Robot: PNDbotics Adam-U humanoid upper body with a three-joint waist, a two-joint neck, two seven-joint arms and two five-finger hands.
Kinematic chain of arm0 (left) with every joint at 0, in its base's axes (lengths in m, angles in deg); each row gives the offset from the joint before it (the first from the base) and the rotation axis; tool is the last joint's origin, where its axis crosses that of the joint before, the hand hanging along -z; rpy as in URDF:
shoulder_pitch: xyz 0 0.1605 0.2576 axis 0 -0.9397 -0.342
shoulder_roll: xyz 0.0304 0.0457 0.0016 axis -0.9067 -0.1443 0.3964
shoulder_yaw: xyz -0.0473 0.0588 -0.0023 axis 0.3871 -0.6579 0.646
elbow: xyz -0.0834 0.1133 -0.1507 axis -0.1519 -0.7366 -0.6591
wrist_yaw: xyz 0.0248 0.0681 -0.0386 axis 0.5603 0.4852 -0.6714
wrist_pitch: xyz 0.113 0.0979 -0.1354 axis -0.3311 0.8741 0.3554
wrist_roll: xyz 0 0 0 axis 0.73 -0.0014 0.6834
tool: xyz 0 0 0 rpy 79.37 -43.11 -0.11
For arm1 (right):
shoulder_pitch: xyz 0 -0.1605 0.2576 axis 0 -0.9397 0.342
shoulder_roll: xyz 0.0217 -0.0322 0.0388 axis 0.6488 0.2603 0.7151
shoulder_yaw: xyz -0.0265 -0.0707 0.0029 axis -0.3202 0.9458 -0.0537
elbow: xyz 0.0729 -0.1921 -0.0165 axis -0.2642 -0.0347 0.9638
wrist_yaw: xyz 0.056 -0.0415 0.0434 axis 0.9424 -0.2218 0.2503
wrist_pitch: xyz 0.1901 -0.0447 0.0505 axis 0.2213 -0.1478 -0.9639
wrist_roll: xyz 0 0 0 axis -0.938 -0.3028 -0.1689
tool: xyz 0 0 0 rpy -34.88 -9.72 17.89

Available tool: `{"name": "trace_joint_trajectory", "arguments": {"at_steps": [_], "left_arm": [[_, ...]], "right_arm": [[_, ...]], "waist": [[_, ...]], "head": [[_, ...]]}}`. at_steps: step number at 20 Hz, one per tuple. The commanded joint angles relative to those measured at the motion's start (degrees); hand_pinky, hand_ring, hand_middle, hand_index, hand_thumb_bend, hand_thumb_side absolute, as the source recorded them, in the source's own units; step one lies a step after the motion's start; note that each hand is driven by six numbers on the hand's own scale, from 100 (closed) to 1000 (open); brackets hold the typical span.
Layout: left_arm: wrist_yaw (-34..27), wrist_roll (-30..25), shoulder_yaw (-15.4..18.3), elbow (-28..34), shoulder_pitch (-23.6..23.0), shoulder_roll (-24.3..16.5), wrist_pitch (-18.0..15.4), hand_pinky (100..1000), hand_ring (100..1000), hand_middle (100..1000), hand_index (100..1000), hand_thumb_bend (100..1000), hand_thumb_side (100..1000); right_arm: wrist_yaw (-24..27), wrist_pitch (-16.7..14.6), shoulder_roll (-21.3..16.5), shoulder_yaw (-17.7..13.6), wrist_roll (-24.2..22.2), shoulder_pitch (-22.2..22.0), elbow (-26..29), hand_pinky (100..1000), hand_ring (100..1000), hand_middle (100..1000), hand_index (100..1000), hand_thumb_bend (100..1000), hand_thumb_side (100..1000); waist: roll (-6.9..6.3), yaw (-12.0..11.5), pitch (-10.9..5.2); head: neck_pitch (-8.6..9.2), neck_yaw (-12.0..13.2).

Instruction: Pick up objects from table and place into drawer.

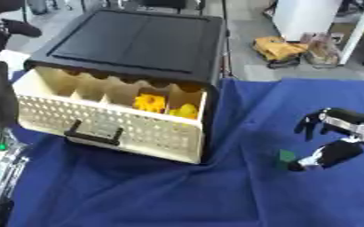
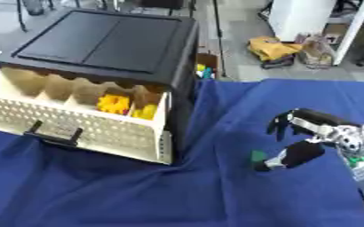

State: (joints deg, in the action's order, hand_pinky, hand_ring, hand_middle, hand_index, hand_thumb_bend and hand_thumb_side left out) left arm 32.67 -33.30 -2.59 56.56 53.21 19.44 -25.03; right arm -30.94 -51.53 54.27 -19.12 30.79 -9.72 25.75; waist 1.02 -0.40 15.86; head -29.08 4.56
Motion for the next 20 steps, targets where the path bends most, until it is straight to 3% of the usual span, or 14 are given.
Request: {"name": "trace_joint_trajectory", "arguments": {"at_steps": [1, 14, 20], "left_arm": [[0.1, -0.1, 0.1, 0.4, 0.4, -0.4, 0.2, 551, 710, 693, 807, 445, 928], [0.0, -0.4, 0.0, 0.4, 0.3, 0.1, 0.6, 544, 709, 691, 805, 442, 928], [0.0, -0.6, -0.1, 0.4, 0.3, 0.3, 0.9, 541, 708, 690, 805, 442, 930]], "right_arm": [[-1.4, 0.2, -0.7, -0.5, 1.5, 0.4, 1.5, 750, 857, 529, 728, 793, 468], [-2.7, -1.4, 0.1, 1.2, 2.1, -0.6, 1.1, 734, 843, 517, 718, 714, 321], [-1.1, -1.0, 0.7, 0.9, 2.7, -0.8, 1.5, 730, 849, 510, 714, 694, 317]], "waist": [[-0.04, 0.1, -0.96], [-0.16, -0.1, -0.88], [-0.10, -0.1, -0.85]], "head": [[0.74, -0.1], [1.03, -0.4], [1.12, -0.5]]}}
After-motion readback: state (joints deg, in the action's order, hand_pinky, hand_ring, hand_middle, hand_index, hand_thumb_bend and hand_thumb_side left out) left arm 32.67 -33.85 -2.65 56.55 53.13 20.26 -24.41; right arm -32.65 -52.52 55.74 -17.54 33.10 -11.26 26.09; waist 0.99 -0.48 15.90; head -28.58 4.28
